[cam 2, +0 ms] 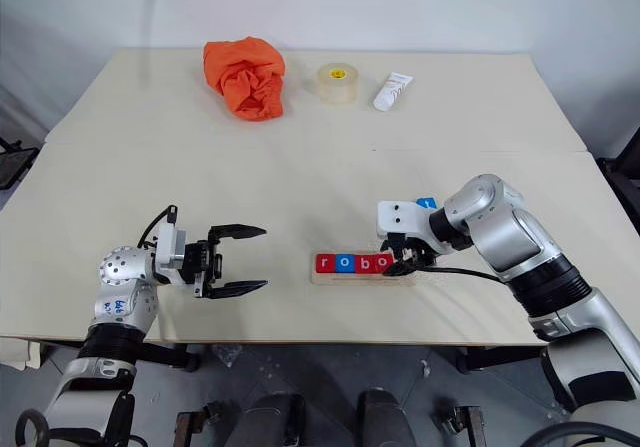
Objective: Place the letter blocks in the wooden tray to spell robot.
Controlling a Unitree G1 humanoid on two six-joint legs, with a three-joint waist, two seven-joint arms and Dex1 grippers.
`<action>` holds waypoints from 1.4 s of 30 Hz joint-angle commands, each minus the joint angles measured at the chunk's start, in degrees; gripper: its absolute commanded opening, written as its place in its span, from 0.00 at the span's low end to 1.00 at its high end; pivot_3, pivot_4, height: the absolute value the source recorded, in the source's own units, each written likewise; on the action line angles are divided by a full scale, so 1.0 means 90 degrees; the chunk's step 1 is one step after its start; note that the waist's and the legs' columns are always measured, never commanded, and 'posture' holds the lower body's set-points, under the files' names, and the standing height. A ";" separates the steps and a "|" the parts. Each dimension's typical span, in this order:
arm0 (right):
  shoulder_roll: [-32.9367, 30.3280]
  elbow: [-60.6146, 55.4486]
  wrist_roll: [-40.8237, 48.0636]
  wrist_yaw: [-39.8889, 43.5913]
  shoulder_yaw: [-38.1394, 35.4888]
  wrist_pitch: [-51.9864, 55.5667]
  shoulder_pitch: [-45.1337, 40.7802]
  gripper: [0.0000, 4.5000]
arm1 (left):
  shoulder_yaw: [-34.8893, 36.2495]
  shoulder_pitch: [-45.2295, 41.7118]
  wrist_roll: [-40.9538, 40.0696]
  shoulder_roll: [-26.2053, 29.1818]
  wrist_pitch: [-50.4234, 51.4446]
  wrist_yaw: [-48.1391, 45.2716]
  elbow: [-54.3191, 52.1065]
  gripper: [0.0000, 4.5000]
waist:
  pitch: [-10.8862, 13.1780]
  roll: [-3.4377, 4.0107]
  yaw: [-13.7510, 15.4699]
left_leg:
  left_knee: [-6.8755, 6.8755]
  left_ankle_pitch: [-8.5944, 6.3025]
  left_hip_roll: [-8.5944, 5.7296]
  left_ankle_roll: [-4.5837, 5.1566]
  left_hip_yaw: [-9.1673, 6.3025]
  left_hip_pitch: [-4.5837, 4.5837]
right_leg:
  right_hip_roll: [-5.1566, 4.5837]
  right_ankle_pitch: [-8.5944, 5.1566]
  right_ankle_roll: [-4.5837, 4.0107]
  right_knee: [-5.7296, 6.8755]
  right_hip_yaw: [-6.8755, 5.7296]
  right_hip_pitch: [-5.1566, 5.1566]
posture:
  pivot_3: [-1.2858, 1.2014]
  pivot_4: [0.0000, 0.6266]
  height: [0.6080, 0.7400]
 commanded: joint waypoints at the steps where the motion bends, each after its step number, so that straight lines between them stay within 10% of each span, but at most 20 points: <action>1: -0.0052 -0.0271 -0.0021 0.0127 -0.0044 0.0066 -0.0115 0.93 | 0.0099 0.0044 -0.0030 0.0046 -0.0056 0.0039 -0.0142 1.00 | 0.0000 0.0000 -0.0001 | 0.0000 0.0000 0.0000 0.0000 0.0000 0.0000 | 0.0000 0.0000 0.0000 0.0000 0.0000 0.0000 | 0.52 0.24 1.00; 22: -0.0329 0.0477 0.0822 -0.1311 -0.2413 0.0611 0.0571 0.99 | 0.0120 0.0139 -0.0051 0.0041 -0.0020 0.0203 -0.0234 1.00 | 0.0000 0.0000 0.0014 | 0.0001 -0.0001 -0.0001 -0.0001 -0.0001 -0.0001 | -0.0001 0.0000 0.0000 0.0001 -0.0001 0.0003 | 0.52 0.24 1.00; 34: -0.0877 -0.0847 0.2361 -0.1886 -0.5545 0.1256 0.3741 0.99 | 0.0147 0.0364 -0.0106 0.0105 0.0166 0.0311 -0.0566 1.00 | -0.0001 0.0000 0.0126 | 0.0001 0.0000 0.0000 0.0004 0.0004 0.0001 | 0.0001 0.0000 0.0001 0.0003 -0.0002 0.0016 | 0.52 0.24 1.00; 42: -0.0212 -0.1228 0.2739 -0.2820 -0.5299 0.1229 0.3593 0.99 | 0.0184 0.0328 -0.0111 0.0164 0.0260 0.0294 -0.0626 1.00 | -0.0001 0.0000 0.0105 | -0.0007 -0.0005 0.0001 0.0031 0.0017 0.0036 | 0.0001 0.0002 -0.0003 -0.0002 0.0023 0.0029 | 0.52 0.24 1.00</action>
